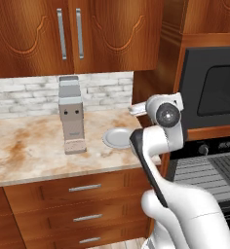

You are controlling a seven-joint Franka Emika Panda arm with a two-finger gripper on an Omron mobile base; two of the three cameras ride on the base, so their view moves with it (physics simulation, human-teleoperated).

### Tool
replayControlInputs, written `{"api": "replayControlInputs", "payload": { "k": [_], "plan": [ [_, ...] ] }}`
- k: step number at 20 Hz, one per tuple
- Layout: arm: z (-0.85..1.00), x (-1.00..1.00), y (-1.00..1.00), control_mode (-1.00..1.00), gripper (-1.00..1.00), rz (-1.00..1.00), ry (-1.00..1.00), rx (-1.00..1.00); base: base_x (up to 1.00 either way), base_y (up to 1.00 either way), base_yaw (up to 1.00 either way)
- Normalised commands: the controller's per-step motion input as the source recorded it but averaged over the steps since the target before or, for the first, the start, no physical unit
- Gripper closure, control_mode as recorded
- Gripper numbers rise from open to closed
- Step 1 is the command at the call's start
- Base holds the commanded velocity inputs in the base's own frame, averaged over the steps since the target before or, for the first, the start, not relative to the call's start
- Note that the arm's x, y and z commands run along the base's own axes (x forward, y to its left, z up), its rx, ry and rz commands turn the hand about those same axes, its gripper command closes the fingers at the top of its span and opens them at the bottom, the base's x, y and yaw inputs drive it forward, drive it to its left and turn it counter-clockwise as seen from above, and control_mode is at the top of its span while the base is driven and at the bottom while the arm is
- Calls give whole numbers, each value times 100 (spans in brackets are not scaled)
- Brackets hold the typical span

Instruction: Take the fish from the oven and place it on the plate on the counter.

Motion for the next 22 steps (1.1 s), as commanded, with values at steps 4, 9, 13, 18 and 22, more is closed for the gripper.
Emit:
{"api": "replayControlInputs", "payload": {
  "k": [4,9,13,18,22],
  "plan": [
    [-7,41,3,-100,100,9,28,2,0,0,0],
    [-23,56,0,-100,100,9,23,3,0,0,0],
    [-45,77,9,-100,100,4,22,1,0,0,0],
    [-56,57,21,-100,100,0,18,0,0,0,0],
    [-62,57,26,-100,100,0,10,0,0,0,0]
  ]
}}
